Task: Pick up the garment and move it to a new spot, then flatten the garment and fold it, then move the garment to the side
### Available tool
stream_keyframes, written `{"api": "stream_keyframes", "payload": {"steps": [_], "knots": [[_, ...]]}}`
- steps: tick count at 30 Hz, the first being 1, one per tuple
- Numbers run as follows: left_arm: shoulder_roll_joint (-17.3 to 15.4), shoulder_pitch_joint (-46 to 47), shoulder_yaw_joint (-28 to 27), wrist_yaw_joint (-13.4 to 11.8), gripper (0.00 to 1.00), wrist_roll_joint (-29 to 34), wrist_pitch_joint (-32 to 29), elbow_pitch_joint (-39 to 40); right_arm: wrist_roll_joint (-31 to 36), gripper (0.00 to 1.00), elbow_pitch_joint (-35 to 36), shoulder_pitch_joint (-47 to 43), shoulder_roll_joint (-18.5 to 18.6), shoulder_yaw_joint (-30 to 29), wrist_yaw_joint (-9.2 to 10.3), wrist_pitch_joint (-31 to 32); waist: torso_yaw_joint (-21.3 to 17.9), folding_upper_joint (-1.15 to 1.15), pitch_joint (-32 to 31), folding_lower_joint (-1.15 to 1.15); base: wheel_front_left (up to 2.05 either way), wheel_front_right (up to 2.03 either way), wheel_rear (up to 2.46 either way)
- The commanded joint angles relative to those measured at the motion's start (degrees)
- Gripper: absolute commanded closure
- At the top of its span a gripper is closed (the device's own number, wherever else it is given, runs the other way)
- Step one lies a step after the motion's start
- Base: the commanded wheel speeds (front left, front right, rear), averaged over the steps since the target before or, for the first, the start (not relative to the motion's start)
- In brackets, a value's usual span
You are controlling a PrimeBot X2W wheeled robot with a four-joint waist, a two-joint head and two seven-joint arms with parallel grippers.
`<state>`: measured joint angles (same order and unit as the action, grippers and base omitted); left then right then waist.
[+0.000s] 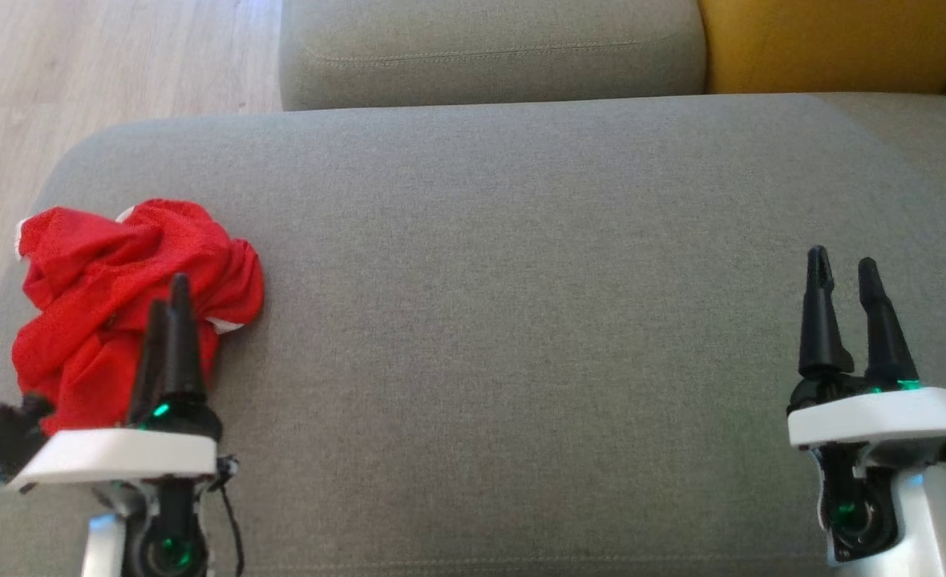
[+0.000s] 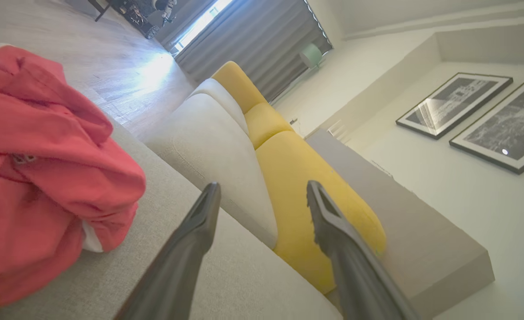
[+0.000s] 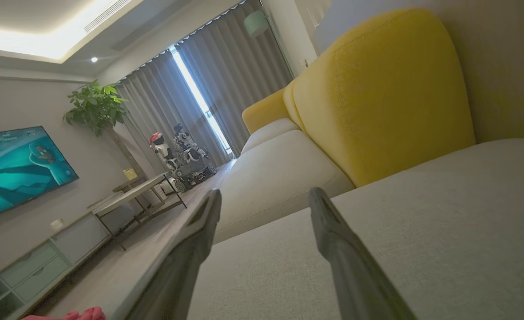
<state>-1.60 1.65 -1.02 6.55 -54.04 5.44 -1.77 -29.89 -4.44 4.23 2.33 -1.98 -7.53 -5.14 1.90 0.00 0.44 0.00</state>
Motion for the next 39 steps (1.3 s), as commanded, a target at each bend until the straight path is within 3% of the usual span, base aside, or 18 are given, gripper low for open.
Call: {"api": "stream_keyframes", "payload": {"steps": [1, 15, 39], "knots": [[-0.9, 3.0, -0.3, 0.2, 0.0, 2.4, 0.7, 2.9, 2.5, 0.0, 2.8, 2.8, 0.6, 1.1, 0.02, -0.9, 0.0, 0.0, 0.1, 0.0, 0.0, 0.0, 0.0], [-1.0, 3.1, 5.4, -0.7, 0.0, 21.1, 3.0, 3.4, 16.6, 0.0, 3.6, 2.4, 0.5, 2.7, 0.03, -3.3, -0.2, 0.0, 0.4, 0.0, 0.0, 0.0, 0.0], [-1.6, 3.8, 11.5, -4.3, 0.0, 43.2, 7.0, -0.3, 34.4, 0.0, 1.5, 1.9, 0.5, 2.2, 0.04, -7.3, 0.3, 0.0, 2.0, 0.0, 0.0, 0.0, 0.0]]}}
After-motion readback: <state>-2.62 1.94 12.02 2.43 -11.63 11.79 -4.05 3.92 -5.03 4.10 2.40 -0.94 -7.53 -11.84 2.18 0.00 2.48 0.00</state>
